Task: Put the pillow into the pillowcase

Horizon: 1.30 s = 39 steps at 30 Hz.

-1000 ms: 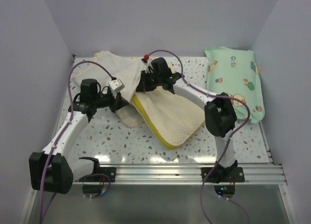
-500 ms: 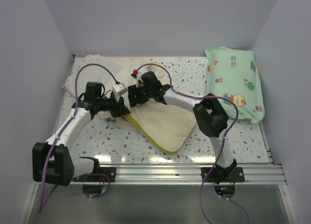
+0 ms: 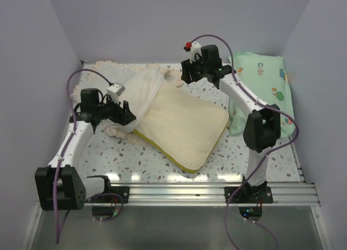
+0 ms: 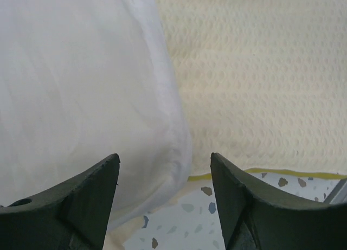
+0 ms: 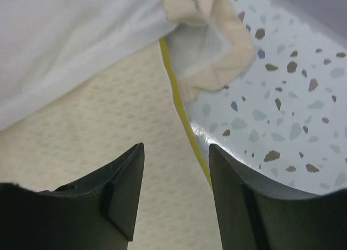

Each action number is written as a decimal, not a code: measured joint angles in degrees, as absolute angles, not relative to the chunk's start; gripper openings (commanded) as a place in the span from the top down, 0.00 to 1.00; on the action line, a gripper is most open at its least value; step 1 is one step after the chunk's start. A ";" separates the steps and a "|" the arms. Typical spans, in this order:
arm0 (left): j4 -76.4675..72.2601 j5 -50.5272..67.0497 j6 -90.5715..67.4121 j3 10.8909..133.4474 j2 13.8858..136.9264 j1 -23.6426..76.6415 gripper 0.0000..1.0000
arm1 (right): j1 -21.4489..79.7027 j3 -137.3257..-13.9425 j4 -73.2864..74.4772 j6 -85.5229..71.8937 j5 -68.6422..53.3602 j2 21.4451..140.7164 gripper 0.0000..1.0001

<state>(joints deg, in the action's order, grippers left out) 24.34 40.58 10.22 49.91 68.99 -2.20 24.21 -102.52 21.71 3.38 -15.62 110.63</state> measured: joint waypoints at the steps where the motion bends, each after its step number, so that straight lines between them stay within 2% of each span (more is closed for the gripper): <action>1: 23.44 39.57 8.95 49.91 69.14 -2.04 0.32 | 23.64 -102.80 22.28 4.64 -14.52 112.44 0.49; 6: 19.75 33.15 4.51 50.72 77.19 -1.04 0.49 | 24.08 -96.31 25.12 7.95 -13.10 120.75 0.59; 8: 18.55 31.29 3.27 51.55 82.89 -0.89 0.51 | 24.67 -91.29 25.08 7.99 -14.94 122.02 0.61; 14: 18.79 27.68 1.52 62.52 98.63 2.59 0.52 | 26.81 -73.41 17.65 3.99 -23.79 109.14 0.64; 16: 19.62 26.85 1.65 70.65 104.84 4.49 0.48 | 30.15 -68.12 16.38 0.73 -25.71 104.75 0.64; 18: 22.31 26.59 2.26 84.03 113.99 6.37 0.40 | 35.92 -66.39 15.42 -3.57 -27.79 103.24 0.64; 21: 21.52 27.57 2.11 99.29 123.31 8.25 0.31 | 45.45 -69.76 13.15 -9.72 -33.23 105.23 0.61; 23: 20.45 28.16 1.98 103.13 124.51 8.95 0.27 | 49.84 -73.80 11.25 -12.43 -37.30 106.76 0.58; 24: 20.25 28.40 2.02 103.79 123.85 9.15 0.21 | 50.92 -75.46 10.68 -13.32 -38.87 106.89 0.56; 27: 20.01 28.36 2.46 102.02 118.08 8.51 0.19 | 48.95 -78.35 10.31 -14.55 -40.38 104.81 0.47; 30: 18.83 28.08 4.47 92.97 106.04 6.83 0.18 | 41.12 -78.50 12.84 -13.89 -37.04 100.31 0.43; 34: 19.20 31.09 12.01 78.54 86.26 5.45 0.14 | 29.43 -75.61 15.03 -10.85 -27.83 93.84 0.44; 35: 19.75 32.53 14.61 75.77 82.67 5.61 0.12 | 27.42 -74.32 15.59 -9.87 -26.02 92.40 0.44; 37: 20.97 35.46 20.99 69.52 76.16 6.52 0.00 | 25.39 -72.79 16.71 -7.94 -22.90 91.11 0.39; 39: 22.90 36.97 26.55 63.48 72.25 7.88 0.00 | 25.26 -71.92 17.37 -6.07 -20.18 91.35 0.35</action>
<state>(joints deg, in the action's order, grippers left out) 22.90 36.97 26.55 63.48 72.25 7.88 25.26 -71.92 17.37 -6.07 -20.18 91.35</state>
